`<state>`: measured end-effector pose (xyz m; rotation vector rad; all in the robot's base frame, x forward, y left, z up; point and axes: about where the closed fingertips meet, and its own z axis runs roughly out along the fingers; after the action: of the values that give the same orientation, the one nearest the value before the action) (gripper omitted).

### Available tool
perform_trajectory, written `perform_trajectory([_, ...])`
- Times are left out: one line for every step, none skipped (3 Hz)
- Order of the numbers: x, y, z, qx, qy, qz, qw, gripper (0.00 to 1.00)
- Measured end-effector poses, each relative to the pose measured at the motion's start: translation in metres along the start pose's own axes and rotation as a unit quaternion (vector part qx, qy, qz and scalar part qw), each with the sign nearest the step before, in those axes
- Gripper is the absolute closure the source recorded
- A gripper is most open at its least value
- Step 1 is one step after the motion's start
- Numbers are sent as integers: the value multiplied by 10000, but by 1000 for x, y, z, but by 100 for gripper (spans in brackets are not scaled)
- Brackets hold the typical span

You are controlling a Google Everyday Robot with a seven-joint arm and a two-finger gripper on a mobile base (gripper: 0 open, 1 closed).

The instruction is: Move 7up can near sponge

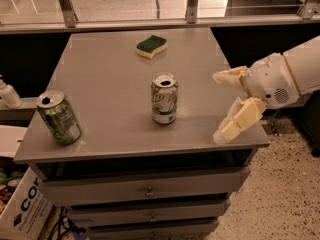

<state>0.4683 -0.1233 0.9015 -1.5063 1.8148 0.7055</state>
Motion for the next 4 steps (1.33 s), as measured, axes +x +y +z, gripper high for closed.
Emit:
perform_trajectory([-15, 8, 20, -247, -528, -49, 9983, 0])
perform_trajectory([-19, 9, 21, -269, -574, -56, 9980, 0])
perform_trajectory([-15, 11, 20, -269, -687, 11, 9973, 0])
perform_trajectory([-13, 8, 24, -177, -963, 27, 9952, 0])
